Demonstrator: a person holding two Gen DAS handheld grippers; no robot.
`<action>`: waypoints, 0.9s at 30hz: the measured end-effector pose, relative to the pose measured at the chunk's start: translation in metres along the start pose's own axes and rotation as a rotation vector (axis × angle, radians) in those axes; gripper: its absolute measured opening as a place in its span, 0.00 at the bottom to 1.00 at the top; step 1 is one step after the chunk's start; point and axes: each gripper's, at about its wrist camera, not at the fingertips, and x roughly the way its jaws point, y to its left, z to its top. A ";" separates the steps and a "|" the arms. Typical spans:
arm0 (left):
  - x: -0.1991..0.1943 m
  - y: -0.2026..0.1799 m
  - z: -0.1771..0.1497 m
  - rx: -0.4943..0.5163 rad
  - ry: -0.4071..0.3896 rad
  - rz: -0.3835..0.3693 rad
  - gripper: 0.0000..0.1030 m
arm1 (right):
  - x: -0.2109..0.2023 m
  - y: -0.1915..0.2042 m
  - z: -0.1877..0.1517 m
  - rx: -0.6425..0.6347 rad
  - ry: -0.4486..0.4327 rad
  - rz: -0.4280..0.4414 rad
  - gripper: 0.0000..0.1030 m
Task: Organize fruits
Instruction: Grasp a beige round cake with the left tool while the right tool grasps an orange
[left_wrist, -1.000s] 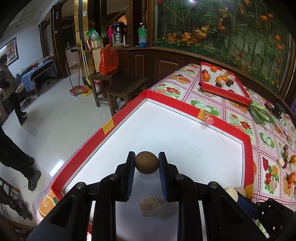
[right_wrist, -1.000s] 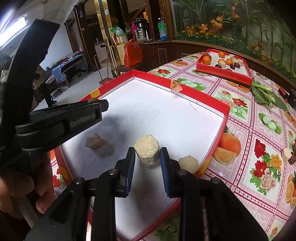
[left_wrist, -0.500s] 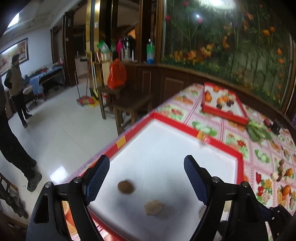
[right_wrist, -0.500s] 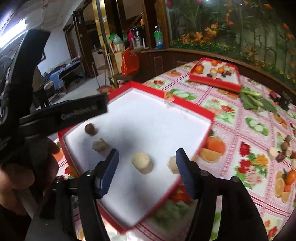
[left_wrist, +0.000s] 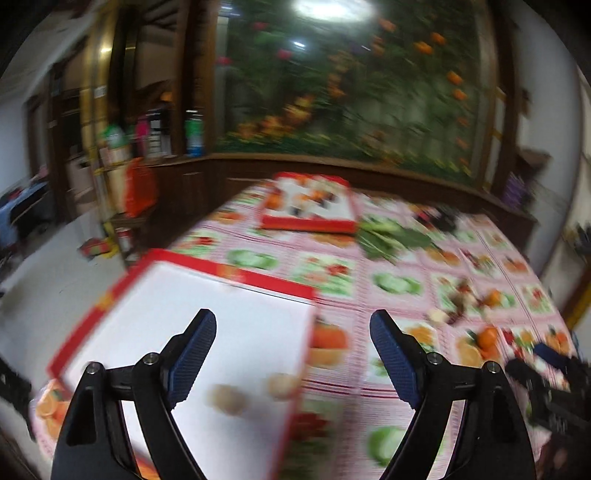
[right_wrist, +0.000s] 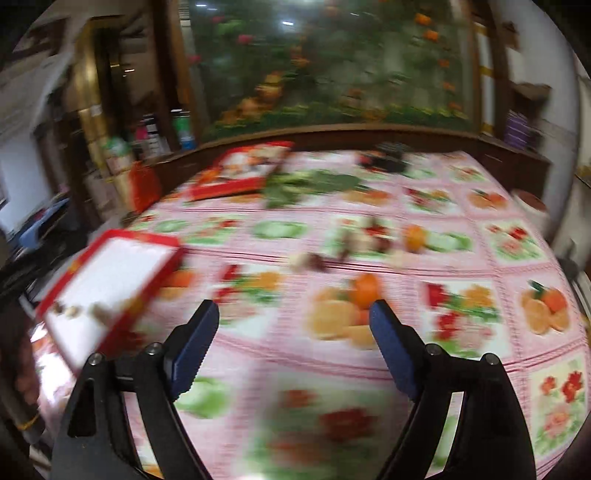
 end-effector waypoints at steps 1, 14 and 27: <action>0.008 -0.015 -0.001 0.030 0.015 -0.012 0.83 | 0.005 -0.009 0.001 0.007 0.012 -0.016 0.81; 0.070 -0.085 -0.009 0.103 0.140 -0.062 0.83 | 0.091 -0.037 0.018 -0.020 0.200 -0.061 0.38; 0.112 -0.140 -0.015 0.177 0.209 -0.111 0.83 | 0.070 -0.076 0.016 0.100 0.127 -0.027 0.34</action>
